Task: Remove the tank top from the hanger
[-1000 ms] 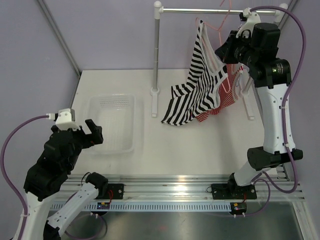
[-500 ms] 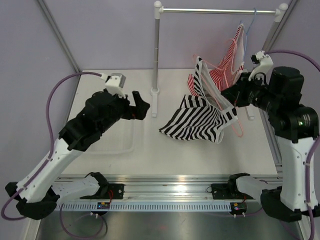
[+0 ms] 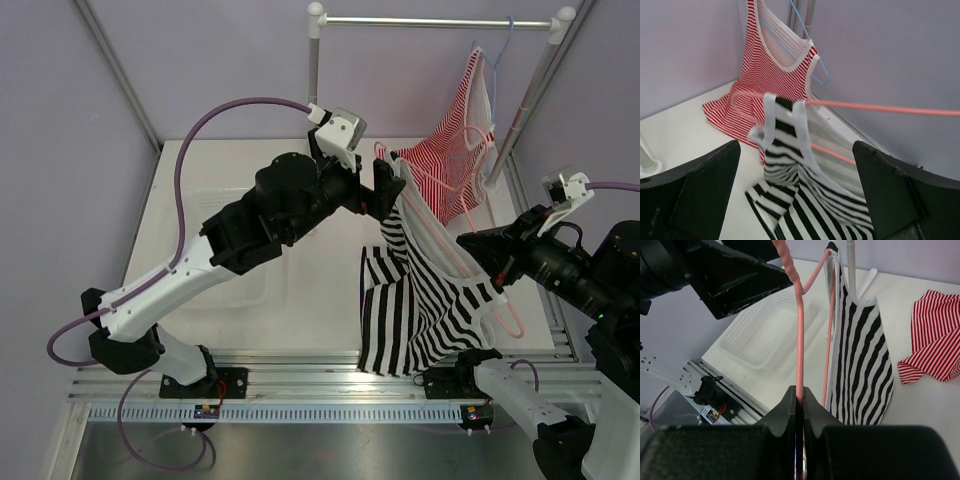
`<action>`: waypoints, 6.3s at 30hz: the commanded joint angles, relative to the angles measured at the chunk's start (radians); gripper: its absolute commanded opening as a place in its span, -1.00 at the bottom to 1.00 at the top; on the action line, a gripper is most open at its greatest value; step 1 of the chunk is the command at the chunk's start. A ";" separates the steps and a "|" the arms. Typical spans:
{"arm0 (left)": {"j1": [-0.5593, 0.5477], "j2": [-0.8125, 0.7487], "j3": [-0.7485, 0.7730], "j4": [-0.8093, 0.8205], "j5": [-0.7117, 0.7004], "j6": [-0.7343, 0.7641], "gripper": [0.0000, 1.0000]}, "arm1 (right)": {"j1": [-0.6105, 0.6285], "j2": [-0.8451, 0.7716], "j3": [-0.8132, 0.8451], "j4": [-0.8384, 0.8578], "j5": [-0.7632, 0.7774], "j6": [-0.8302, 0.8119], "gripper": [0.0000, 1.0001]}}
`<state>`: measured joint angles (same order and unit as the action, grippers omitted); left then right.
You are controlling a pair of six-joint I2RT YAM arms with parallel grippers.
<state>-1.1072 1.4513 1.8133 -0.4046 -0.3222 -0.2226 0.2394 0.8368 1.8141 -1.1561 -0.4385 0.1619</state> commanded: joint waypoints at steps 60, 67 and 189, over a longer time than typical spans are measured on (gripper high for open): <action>0.224 -0.144 -0.370 0.144 0.191 -0.222 -1.00 | 0.132 -0.255 -0.654 0.978 0.057 0.209 -1.00; 0.147 -0.244 -0.566 0.213 0.404 -0.136 -1.00 | 0.132 -0.095 -0.740 1.421 0.082 0.354 -1.00; -0.075 0.011 -0.483 0.073 -0.172 -0.029 -1.00 | -0.088 -0.061 -0.236 0.337 0.204 0.050 0.99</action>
<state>-1.1938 1.5906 1.2526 -0.3664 -0.3496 -0.2192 0.1543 0.7769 1.5887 -0.8761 -0.2478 0.1955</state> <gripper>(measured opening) 0.054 0.993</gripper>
